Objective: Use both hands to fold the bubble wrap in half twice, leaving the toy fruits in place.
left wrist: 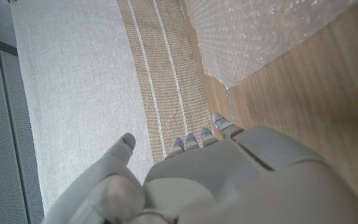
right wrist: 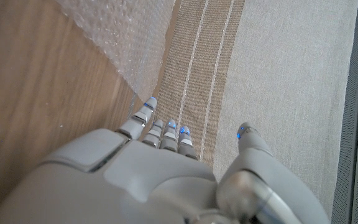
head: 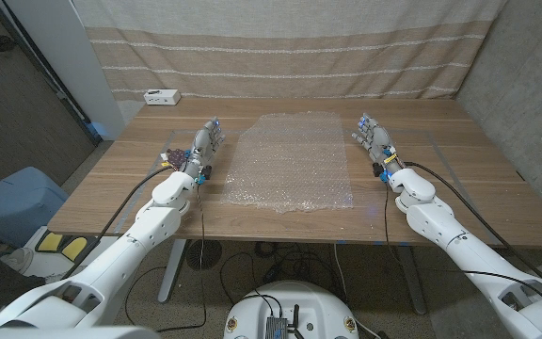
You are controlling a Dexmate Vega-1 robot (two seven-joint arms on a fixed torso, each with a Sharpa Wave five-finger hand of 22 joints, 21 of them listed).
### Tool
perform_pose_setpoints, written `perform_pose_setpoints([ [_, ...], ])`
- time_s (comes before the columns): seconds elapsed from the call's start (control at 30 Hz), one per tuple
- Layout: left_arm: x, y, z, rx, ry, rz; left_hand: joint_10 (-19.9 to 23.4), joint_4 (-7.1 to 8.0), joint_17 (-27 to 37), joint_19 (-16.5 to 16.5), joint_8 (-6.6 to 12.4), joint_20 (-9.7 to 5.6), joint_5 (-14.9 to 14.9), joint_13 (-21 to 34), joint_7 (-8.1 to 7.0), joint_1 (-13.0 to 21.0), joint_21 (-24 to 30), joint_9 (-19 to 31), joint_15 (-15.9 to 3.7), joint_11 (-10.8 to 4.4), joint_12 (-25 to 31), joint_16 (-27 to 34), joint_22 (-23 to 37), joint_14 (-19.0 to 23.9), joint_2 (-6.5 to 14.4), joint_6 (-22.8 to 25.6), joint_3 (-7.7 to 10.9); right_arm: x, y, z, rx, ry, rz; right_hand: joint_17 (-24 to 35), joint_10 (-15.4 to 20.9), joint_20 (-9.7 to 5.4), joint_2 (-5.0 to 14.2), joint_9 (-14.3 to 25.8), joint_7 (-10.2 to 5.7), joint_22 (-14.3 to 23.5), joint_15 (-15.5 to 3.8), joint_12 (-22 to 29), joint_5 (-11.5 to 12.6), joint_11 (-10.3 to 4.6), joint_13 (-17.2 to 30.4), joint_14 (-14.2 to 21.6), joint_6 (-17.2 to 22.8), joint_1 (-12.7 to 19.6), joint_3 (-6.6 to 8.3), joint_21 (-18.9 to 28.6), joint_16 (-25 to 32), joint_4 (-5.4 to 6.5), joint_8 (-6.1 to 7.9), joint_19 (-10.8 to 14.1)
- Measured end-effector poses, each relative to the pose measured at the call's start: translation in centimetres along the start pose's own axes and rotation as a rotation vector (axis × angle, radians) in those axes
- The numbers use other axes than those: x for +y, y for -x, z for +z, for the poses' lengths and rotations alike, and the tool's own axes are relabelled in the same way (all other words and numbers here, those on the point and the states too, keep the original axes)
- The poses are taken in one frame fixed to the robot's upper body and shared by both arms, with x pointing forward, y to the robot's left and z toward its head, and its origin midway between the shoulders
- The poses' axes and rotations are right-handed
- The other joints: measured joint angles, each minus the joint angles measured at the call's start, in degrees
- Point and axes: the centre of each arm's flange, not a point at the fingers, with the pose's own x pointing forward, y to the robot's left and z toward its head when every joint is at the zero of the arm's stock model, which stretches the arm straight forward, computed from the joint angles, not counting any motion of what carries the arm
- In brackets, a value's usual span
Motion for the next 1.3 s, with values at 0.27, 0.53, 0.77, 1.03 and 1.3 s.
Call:
perform_pose_setpoints([
  [0.27, 0.3, -0.2, 0.0, -0.007, 0.002, 0.002, 0.0, 0.0, 0.0, 0.0, 0.0, 0.0, 0.0, 0.0, -0.01, 0.05, 0.0, 0.0, 0.0, 0.0, 0.0, 0.22, 0.0, 0.0, 0.05, -0.01, 0.0, 0.2, -0.1, 0.2, 0.009, 0.015, 0.0, 0.0, 0.0, 0.02, 0.57, 0.0, 0.0, 0.0, 0.03, 0.0, 0.0, 0.0, 0.0, -0.03, 0.0, 0.57, 0.4, 0.0, 0.0, -0.4, 0.0, -0.02],
  [0.53, 0.4, -0.3, 0.2, -0.012, -0.055, 0.005, 1.67, -1.18, 0.0, -0.59, 0.86, 2.47, 0.0, 0.0, -0.23, 0.05, 0.0, 0.09, 1.41, -0.43, 1.18, 0.22, -0.01, -0.41, 0.05, 2.34, -0.59, 0.5, -0.1, 0.5, 0.028, 0.058, -0.002, -0.01, 0.84, 0.83, 1.64, -0.01, 0.01, -0.01, 0.65, 0.23, 0.0, 0.84, -0.01, 0.25, 0.02, 1.63, 1.28, 0.23, 0.34, -0.81, 0.01, -0.02],
  [0.77, 0.3, -0.4, 1.4, -0.031, -0.162, 0.008, 4.97, -2.69, -0.01, 0.69, 1.33, 3.32, -0.66, -0.01, -0.01, 1.54, 0.04, 0.25, 2.49, 0.21, 1.72, 0.66, -0.01, 1.09, 0.74, 5.81, 0.07, 1.0, 0.1, 1.0, 0.035, 0.114, 0.009, -0.01, 0.92, 0.53, 1.86, -0.01, 0.37, -0.01, 0.5, 0.33, -0.3, 0.92, -0.01, 0.81, 2.03, 2.92, 1.89, 0.45, 0.44, -1.42, 0.78, 0.32],
  [1.03, -0.3, 0.3, 2.6, -0.052, -0.298, 0.015, 6.73, -5.01, -0.01, 1.38, 1.49, 7.45, -1.81, 0.26, -1.02, 3.95, 0.23, 0.25, 4.81, 0.37, 1.72, 0.66, -0.01, 3.44, 0.59, 8.04, 0.88, 1.5, 0.5, 1.6, 0.066, 0.225, 0.031, -0.01, 1.77, 3.6, 2.17, 0.21, -0.63, -0.01, 2.27, 0.64, -0.96, 0.07, 0.27, 2.72, 3.09, 4.73, 2.68, 0.45, 0.88, -2.21, 0.85, 0.08],
  [1.3, -0.9, 1.2, 3.4, -0.057, -0.421, 0.019, 8.52, -6.26, -0.01, 0.83, 1.49, 8.0, -2.23, 0.25, -1.03, 5.06, 0.23, 0.24, 4.81, -0.1, 2.2, 0.66, -0.01, 3.44, 1.12, 9.48, 1.69, 1.9, 1.3, 2.2, 0.083, 0.322, 0.055, -0.01, 2.47, 3.6, 2.55, 0.25, -0.63, 0.26, 2.47, 0.64, -0.96, -0.01, 0.26, 3.53, 3.71, 5.7, 3.16, 0.45, 0.88, -2.69, 0.85, 0.08],
])
